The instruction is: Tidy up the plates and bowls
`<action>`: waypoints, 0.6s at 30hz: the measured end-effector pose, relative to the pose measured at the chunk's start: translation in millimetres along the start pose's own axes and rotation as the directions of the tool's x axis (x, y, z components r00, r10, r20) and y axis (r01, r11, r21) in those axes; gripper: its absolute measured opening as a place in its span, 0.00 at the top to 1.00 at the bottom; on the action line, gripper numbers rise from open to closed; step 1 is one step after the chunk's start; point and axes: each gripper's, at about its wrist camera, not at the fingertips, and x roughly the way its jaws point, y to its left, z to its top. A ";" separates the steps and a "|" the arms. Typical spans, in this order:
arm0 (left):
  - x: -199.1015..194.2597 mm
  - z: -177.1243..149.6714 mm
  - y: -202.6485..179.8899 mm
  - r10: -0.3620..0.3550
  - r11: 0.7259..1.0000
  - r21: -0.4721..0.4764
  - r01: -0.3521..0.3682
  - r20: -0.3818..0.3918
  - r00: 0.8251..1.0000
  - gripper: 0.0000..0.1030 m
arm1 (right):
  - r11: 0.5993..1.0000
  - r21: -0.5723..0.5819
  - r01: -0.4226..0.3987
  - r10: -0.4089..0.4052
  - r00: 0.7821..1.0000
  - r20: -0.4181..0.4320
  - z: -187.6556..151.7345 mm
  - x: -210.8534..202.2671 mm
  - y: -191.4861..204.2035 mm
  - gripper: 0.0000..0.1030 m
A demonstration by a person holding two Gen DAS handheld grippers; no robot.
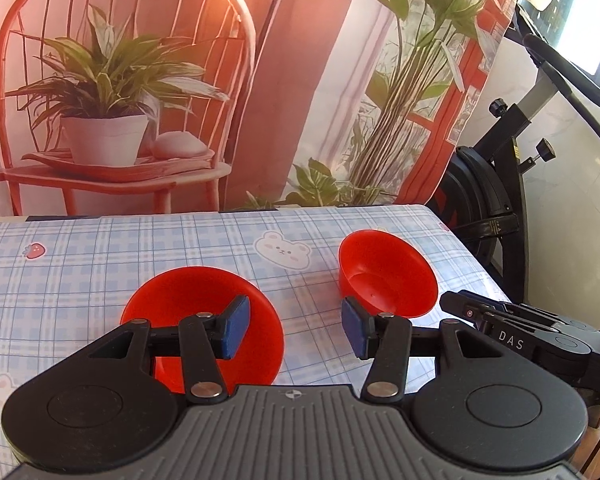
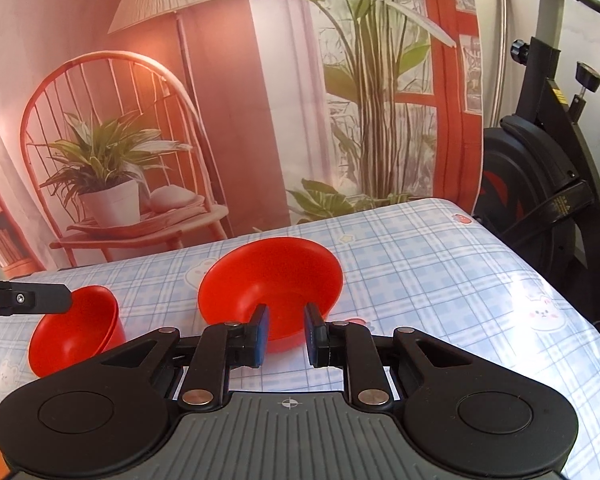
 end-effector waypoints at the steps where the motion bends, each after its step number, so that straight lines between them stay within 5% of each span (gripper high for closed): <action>1: 3.7 -0.2 -3.9 0.000 1.000 0.004 0.000 -0.004 1.000 0.48 | 1.000 0.015 -0.002 0.002 1.000 0.001 0.7 1.4 -5.8 0.83; 7: 28.1 4.0 -22.3 -0.013 1.000 0.009 0.014 -0.023 1.000 0.48 | 0.996 0.085 -0.029 0.027 0.999 0.023 6.1 10.4 -30.3 0.80; 11: 42.1 5.6 -31.6 -0.018 1.000 0.019 0.018 -0.017 1.000 0.48 | 0.993 0.111 -0.040 0.036 0.999 0.035 14.3 21.1 -37.7 0.64; 18: 66.3 8.0 -40.4 -0.044 0.999 0.000 0.044 -0.043 0.998 0.49 | 0.995 0.094 -0.032 0.031 0.999 0.013 15.6 44.0 -36.7 0.70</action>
